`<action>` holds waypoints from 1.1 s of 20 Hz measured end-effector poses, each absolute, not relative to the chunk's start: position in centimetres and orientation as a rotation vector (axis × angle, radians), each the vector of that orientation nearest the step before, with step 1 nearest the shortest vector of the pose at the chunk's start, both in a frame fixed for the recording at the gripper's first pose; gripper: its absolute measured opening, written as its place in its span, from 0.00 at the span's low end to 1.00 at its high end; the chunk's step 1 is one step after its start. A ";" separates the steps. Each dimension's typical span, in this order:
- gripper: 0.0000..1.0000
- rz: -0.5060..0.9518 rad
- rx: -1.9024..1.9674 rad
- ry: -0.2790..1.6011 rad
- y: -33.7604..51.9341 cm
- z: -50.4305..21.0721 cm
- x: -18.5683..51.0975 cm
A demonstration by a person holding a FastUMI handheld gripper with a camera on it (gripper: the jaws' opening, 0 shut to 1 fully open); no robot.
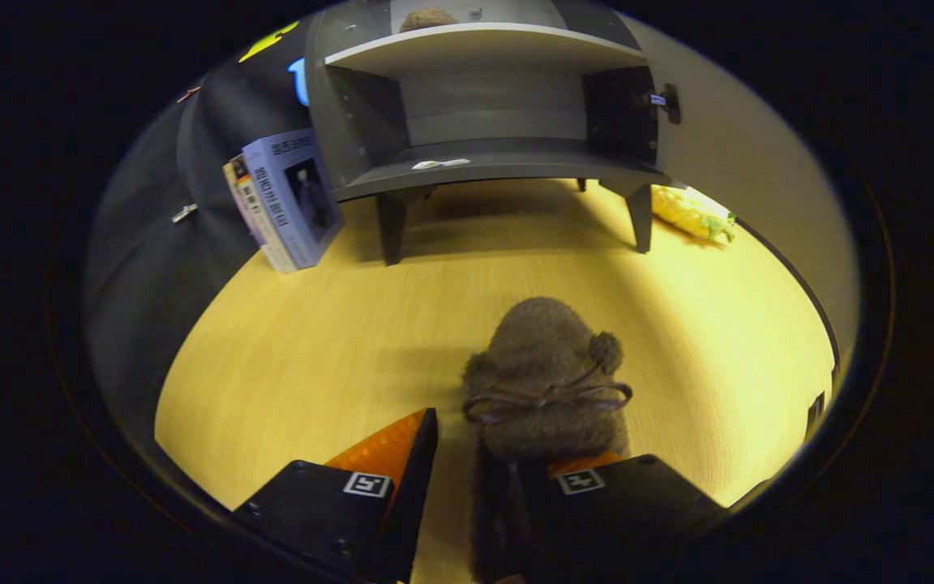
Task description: Open the shoe cabinet door, grab the shoes and put them into the shoe cabinet, then close the shoe cabinet door.
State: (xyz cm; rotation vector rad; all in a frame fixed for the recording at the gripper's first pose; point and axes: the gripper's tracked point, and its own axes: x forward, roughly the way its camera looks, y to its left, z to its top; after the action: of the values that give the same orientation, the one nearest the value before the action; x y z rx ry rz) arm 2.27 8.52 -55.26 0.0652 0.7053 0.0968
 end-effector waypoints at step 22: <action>0.15 0.075 0.079 0.399 4.5 -22.1 8.6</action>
State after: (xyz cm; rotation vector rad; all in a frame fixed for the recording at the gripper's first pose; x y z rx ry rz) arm 8.61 4.48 -22.08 0.0792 0.3987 0.0748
